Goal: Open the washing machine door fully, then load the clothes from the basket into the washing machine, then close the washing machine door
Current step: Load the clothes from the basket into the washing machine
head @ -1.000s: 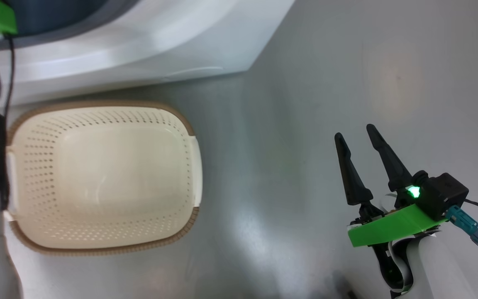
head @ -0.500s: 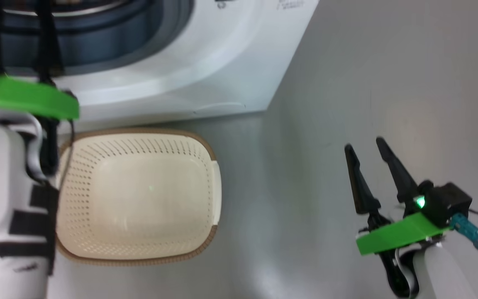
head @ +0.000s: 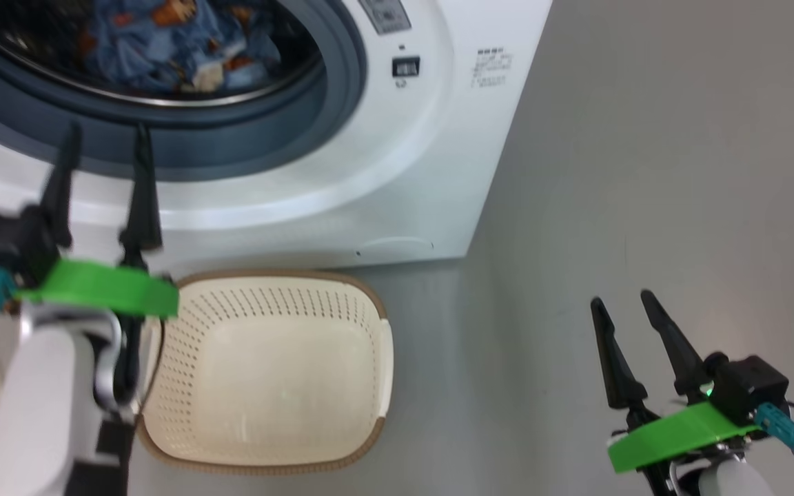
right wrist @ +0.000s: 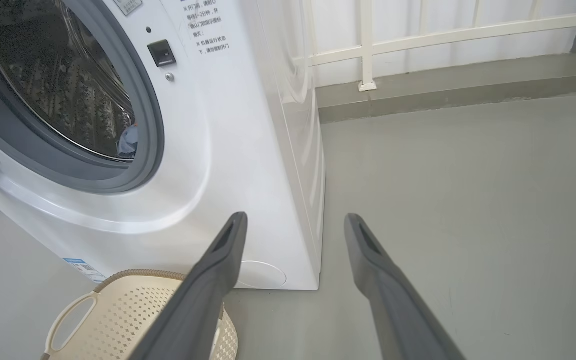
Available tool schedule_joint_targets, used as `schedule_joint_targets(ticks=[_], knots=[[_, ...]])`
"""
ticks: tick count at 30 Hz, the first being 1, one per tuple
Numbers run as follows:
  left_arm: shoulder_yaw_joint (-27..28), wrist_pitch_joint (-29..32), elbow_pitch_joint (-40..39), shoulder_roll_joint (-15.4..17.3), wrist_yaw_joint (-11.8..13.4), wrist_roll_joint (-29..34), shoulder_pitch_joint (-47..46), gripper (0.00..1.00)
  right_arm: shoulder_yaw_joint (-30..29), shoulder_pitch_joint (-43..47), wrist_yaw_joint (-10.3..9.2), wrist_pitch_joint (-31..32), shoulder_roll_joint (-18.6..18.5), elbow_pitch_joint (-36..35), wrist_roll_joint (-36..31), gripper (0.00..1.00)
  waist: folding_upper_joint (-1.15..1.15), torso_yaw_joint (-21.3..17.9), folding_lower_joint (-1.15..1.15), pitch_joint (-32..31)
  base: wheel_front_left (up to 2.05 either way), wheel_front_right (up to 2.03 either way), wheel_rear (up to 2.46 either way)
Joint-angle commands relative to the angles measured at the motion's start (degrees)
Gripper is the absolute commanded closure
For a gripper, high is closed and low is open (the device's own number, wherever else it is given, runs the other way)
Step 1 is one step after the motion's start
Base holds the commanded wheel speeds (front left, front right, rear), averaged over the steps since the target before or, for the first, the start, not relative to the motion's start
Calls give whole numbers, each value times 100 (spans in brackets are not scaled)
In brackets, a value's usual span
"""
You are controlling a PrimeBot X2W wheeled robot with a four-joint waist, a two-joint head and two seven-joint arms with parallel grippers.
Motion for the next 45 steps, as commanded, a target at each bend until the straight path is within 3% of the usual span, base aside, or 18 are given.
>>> schedule_joint_targets(ticks=[1, 16, 23, 45], knots=[[193, -30, -219, 162, -14, 82, 179, 0, 105, 119, 10, -28, 5, -114, -52, 0, 0, 132, 0, -355, 0, 0, 0], [613, -30, -1085, -181, 40, 288, 1901, 0, -72, 712, 10, -28, 5, -195, -83, 0, 0, 215, 0, -1230, 0, 0, 0], [675, -30, -1542, -141, 121, 709, 2546, 0, -53, 777, 10, -28, 5, -298, -124, 0, 0, 185, 0, -1287, 0, 0, 0], [709, -30, -1712, -420, 382, 609, 3578, 0, -58, 828, 10, -28, 5, -440, -351, 0, 0, 191, 0, -1423, 0, 0, 0]])
